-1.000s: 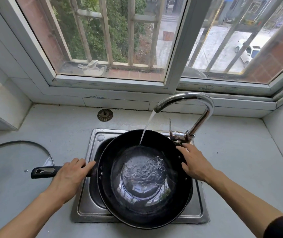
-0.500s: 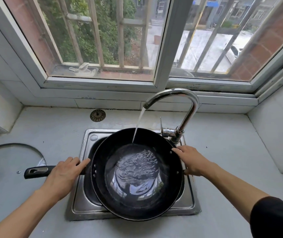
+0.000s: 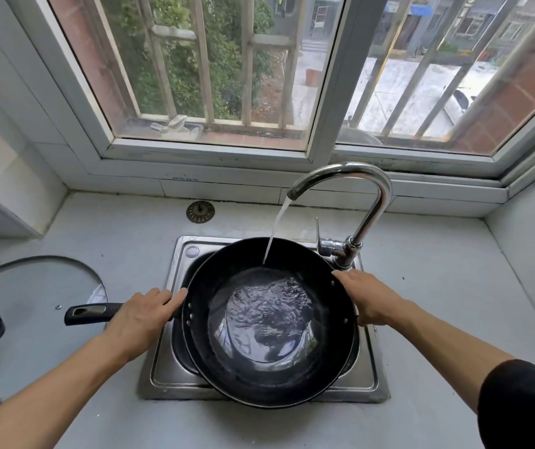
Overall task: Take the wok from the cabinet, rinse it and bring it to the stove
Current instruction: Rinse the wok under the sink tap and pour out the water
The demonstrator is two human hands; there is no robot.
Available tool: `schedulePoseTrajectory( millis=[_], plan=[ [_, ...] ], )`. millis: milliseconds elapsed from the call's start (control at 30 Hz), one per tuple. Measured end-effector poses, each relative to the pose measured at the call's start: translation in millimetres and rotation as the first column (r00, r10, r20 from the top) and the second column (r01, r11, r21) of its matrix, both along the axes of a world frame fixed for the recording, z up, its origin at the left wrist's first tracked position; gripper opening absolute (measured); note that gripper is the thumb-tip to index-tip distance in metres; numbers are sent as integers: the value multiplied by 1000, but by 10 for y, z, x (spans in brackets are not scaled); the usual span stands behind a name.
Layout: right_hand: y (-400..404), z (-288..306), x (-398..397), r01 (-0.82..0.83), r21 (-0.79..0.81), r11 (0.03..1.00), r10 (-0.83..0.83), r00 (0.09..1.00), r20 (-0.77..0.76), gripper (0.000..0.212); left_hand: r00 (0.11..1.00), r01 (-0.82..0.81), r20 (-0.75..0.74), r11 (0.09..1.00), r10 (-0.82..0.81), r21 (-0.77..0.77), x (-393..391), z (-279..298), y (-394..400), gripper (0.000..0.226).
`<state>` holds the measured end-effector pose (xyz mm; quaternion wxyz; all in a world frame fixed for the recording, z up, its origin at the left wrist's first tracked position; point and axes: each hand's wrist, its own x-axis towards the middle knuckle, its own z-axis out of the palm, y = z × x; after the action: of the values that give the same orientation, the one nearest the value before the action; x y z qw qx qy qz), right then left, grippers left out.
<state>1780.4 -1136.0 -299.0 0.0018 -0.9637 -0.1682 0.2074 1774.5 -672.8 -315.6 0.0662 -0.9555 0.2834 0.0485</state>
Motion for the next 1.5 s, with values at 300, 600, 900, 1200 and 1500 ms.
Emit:
schedulePoseTrajectory(
  millis=[300, 600, 900, 1200, 1500],
  plan=[
    [4, 267, -31, -12, -37, 999, 12, 1000, 0, 105, 996, 41, 84, 999, -41, -8, 3, 123, 120, 89],
    [-105, 710, -252, 53, -102, 993, -53, 999, -6, 94, 992, 75, 107, 996, -70, -44, 26, 230, -2, 90],
    [-252, 962, -485, 97, -155, 983, -100, 995, -8, 87, 988, 122, 105, 986, -110, -117, 61, 250, -184, 90],
    [-68, 1150, -737, 209, -214, 954, -207, 978, 30, 89, 982, 173, 113, 964, -153, -201, 265, 249, -186, 84],
    [72, 1452, -869, 265, -275, 924, -268, 963, 27, 85, 979, 201, 79, 941, -186, -270, 400, 177, -208, 79]
  ],
)
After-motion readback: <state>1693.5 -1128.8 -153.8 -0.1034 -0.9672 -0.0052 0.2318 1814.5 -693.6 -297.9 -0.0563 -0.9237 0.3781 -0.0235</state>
